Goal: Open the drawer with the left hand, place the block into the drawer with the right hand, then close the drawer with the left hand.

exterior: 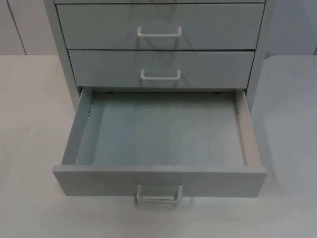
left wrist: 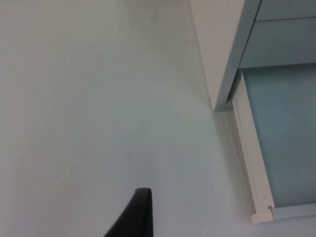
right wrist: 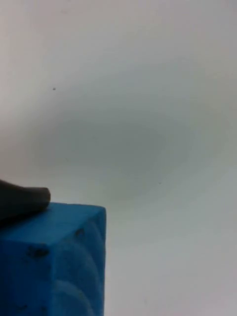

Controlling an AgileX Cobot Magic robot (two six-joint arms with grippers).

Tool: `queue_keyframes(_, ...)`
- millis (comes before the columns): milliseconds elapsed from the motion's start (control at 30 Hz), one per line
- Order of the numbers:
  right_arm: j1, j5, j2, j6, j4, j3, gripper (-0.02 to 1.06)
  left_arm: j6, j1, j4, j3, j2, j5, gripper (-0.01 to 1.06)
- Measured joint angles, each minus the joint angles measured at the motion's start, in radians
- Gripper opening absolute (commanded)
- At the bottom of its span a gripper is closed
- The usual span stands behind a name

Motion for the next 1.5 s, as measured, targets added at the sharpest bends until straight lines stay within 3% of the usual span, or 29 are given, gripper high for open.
queue_keyframes(133,0.0,0.01,-0.01,-0.04,0.046,0.0,0.0,0.0,0.0,0.0,0.0,0.0,-0.002,1.05)
queue_keyframes(267,0.0,0.01,-0.01,-0.231,0.247,0.0,0.0,0.0,0.0,0.0,0.0,0.0,-0.002,1.05)
queue_keyframes(433,0.0,0.01,-0.01,-0.336,0.357,0.0,0.0,0.0,0.0,0.0,0.0,0.0,-0.002,1.05)
queue_keyframes(600,0.01,0.032,-0.01,-0.376,0.388,0.0,0.0,0.0,0.0,0.0,0.0,0.0,-0.002,1.05)
queue_keyframes(800,0.141,0.047,-0.01,-0.389,0.399,0.0,0.0,0.0,0.0,0.0,0.0,0.0,-0.002,1.05)
queue_keyframes(900,0.219,0.045,-0.01,-0.372,0.403,0.0,0.0,0.0,0.0,0.0,0.0,0.0,-0.002,1.05)
queue_keyframes(967,0.328,0.044,0.006,-0.333,0.396,-0.003,0.0,0.0,0.0,0.0,0.0,0.0,-0.002,1.05)
queue_keyframes(1067,0.45,0.044,0.06,-0.239,0.335,-0.03,0.0,0.0,0.0,0.0,0.0,0.0,-0.002,1.05)
queue_keyframes(1100,0.45,0.044,0.06,-0.239,0.335,-0.03,0.0,0.0,0.0,0.0,0.0,0.0,-0.002,1.05)
queue_keyframes(1267,0.637,0.039,0.209,-0.082,0.206,-0.113,0.0,0.0,0.0,0.0,0.0,0.0,-0.002,1.05)
queue_keyframes(1400,0.739,0.026,0.315,0.006,0.136,-0.182,0.0,0.0,0.0,0.0,0.0,0.0,-0.002,1.05)
queue_keyframes(1500,0.81,0.015,0.424,0.128,0.042,-0.257,0.0,0.0,0.0,0.0,0.0,0.0,-0.002,1.05)
